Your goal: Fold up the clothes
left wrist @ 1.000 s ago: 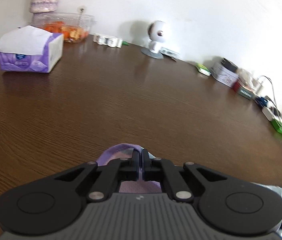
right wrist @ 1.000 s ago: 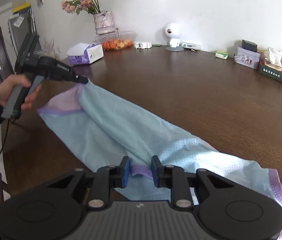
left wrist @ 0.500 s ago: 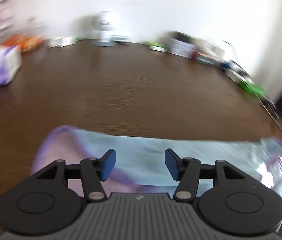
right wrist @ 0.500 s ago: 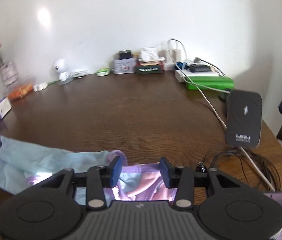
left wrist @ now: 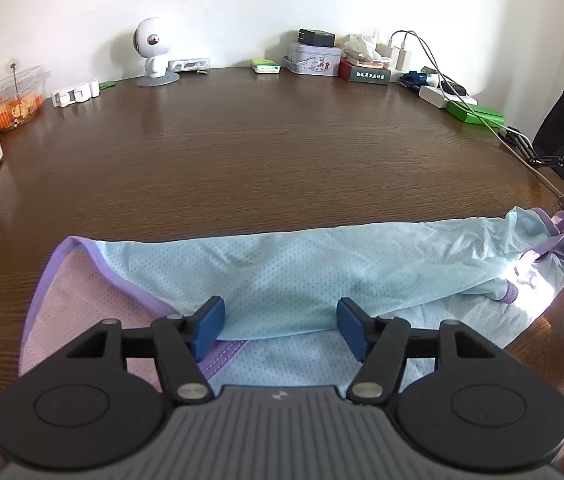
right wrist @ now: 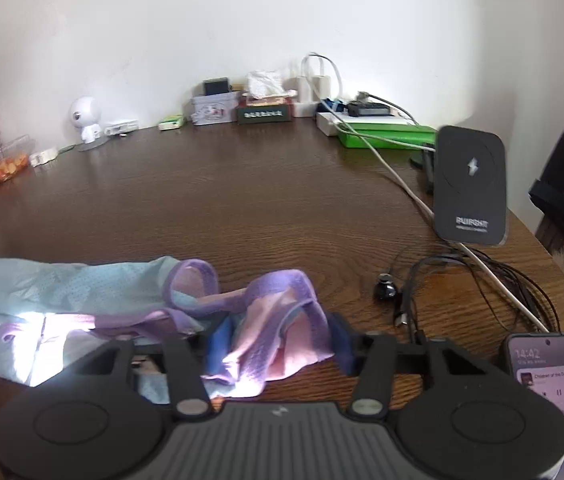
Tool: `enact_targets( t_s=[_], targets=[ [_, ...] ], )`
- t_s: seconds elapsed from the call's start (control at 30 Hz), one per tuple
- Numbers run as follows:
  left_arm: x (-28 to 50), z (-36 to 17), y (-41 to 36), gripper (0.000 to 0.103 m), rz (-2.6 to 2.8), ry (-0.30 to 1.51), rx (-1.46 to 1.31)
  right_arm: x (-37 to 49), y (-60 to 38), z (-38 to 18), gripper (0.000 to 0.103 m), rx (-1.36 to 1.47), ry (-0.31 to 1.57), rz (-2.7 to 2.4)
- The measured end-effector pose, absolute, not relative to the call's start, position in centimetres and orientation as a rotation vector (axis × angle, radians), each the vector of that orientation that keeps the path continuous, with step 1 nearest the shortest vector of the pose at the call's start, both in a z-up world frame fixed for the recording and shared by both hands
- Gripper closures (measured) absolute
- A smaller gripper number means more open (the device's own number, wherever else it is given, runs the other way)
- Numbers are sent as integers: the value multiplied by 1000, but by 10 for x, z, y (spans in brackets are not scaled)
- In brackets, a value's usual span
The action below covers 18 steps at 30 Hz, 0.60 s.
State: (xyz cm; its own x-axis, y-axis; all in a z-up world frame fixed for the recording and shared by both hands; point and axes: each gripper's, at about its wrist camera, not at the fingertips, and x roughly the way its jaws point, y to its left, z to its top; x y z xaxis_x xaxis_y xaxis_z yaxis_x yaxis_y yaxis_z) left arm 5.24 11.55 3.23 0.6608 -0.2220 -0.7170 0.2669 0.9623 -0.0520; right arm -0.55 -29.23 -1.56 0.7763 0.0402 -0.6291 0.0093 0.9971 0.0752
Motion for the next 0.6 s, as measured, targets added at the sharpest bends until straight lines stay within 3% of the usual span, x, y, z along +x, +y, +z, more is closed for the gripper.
enact_targets(
  t_s=[0.03,0.1,0.23,0.43,0.6],
  targets=[
    [51,35,118,39,-272,796,53,-4,-292,-15,91,78,685,37],
    [44,43,128,39,-245,765,25,0,-291,-9,93,82,686,33],
    [24,60,156,35,-150,692,-30,-8,-268,26,94,35,545,229],
    [-9,67,200,32,17,661,-144,10,-179,33,93,24,573,578],
    [-36,59,216,31,75,683,-208,28,-110,1,75,-72,721,642]
  ],
)
